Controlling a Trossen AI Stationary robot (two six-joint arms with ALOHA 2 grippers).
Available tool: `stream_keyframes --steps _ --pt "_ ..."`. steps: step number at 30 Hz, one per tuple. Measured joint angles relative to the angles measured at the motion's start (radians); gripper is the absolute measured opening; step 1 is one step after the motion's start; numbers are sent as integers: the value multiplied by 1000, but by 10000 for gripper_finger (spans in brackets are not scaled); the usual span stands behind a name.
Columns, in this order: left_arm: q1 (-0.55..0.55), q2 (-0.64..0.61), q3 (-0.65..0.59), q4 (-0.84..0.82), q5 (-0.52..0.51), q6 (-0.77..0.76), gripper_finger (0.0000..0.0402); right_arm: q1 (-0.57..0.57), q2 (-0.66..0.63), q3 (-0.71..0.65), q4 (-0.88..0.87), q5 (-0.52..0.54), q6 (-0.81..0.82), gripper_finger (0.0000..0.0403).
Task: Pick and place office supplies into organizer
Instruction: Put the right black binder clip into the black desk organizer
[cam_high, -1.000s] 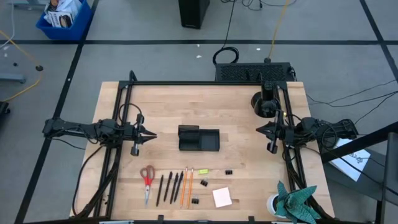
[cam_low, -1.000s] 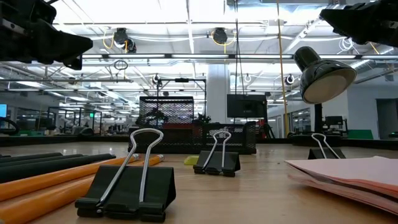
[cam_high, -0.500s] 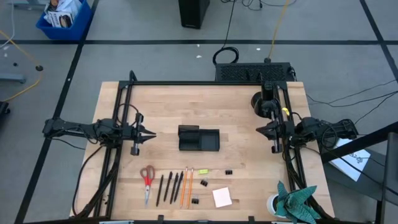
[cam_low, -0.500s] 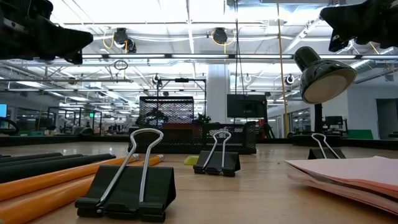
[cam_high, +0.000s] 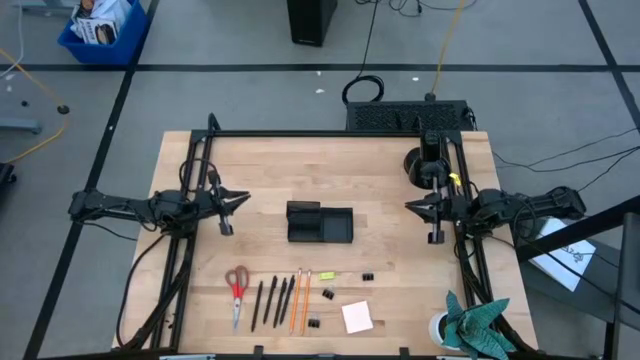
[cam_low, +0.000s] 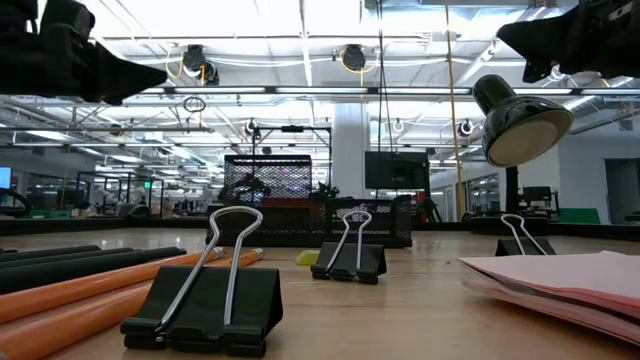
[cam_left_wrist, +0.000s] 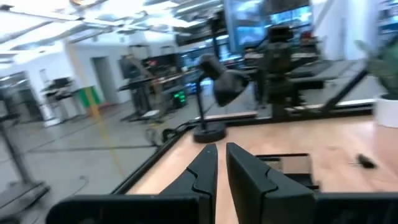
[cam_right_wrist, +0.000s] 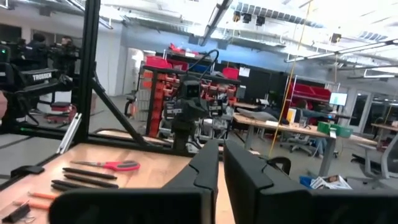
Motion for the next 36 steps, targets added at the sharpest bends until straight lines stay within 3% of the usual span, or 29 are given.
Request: stream_keyframes --steps 12,18,27,36 --pt "0 0 0 32 -18 22 42 1 367 30 277 -2 58 103" --pt "0 0 0 37 -19 40 42 70 574 230 112 10 108 125" --pt "0 0 0 37 -19 21 42 262 951 599 -275 278 215 126" --pt "0 0 0 34 -19 -30 42 321 1099 612 -411 285 405 126"
